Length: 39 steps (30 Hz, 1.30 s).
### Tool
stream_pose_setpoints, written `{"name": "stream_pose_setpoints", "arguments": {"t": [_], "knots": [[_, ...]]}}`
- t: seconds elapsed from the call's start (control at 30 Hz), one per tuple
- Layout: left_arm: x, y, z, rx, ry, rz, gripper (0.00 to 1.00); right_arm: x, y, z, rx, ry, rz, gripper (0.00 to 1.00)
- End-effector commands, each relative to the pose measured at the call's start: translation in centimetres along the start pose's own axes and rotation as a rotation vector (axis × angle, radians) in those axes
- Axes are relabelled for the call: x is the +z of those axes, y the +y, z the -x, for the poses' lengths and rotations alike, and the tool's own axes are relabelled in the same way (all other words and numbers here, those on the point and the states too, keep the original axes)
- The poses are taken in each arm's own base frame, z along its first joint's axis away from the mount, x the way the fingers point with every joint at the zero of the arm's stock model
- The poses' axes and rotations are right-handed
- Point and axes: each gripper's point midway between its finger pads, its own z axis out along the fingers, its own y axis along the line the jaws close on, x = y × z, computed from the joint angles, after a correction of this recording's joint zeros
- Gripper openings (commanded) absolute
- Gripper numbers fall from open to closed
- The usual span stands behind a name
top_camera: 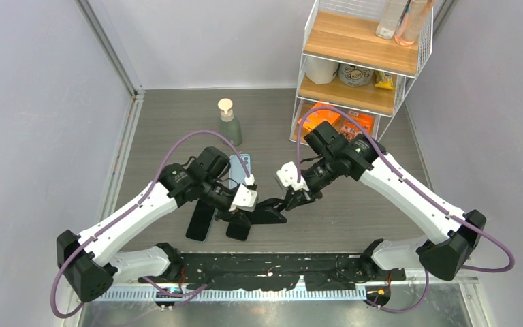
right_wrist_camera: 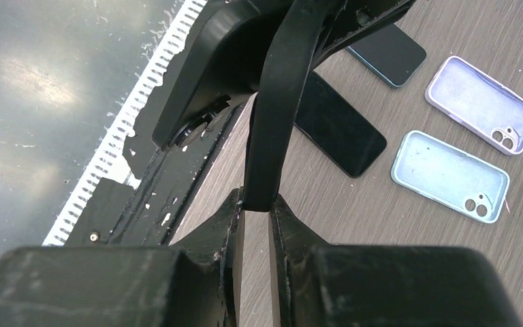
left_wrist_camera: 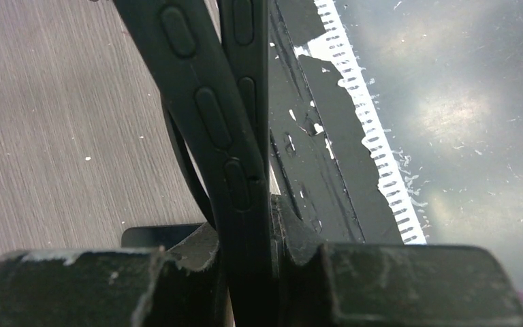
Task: Take the phone out of the phone case
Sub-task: Remove the phone case from the phone.
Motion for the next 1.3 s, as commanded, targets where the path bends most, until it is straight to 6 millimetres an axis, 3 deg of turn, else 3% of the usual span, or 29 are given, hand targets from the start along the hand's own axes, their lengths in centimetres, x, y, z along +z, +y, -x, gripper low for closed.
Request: {"name": "stream_pose_setpoints", "arguments": {"t": [0.0, 0.23, 0.57, 0.7, 0.87, 1.0, 1.23, 1.27], "knots": [[0.8, -3.6, 2.4, 0.075, -0.122, -0.176, 0.00, -1.6, -6.1, 2.0, -0.234, -0.004, -0.225, 0.05], [0.8, -2.1, 1.9, 0.083, -0.086, -0.087, 0.00, -2.1, -8.1, 1.7, -0.108, 0.000, -0.341, 0.06], [-0.2, 0.7, 1.6, 0.079, -0.029, 0.105, 0.00, -3.3, -10.9, 0.2, 0.130, -0.019, -0.534, 0.26], [-0.8, 1.5, 1.6, 0.067, -0.030, 0.164, 0.00, -3.6, -10.8, 0.3, 0.148, -0.039, -0.558, 0.40], [-1.9, 2.8, 1.8, 0.028, -0.046, 0.243, 0.00, -3.8, -9.3, 0.5, 0.112, -0.046, -0.536, 0.50], [-2.8, 3.5, 1.5, -0.006, -0.051, 0.280, 0.00, -4.1, -8.2, -0.1, 0.106, -0.011, -0.534, 0.71], [-5.1, 5.3, 2.2, -0.035, -0.099, 0.412, 0.00, -5.3, -7.2, -0.6, 0.104, 0.017, -0.597, 0.99], [-5.6, 5.6, 2.2, -0.044, -0.096, 0.445, 0.00, -5.7, -7.1, -0.4, 0.096, 0.012, -0.622, 0.97]]}}
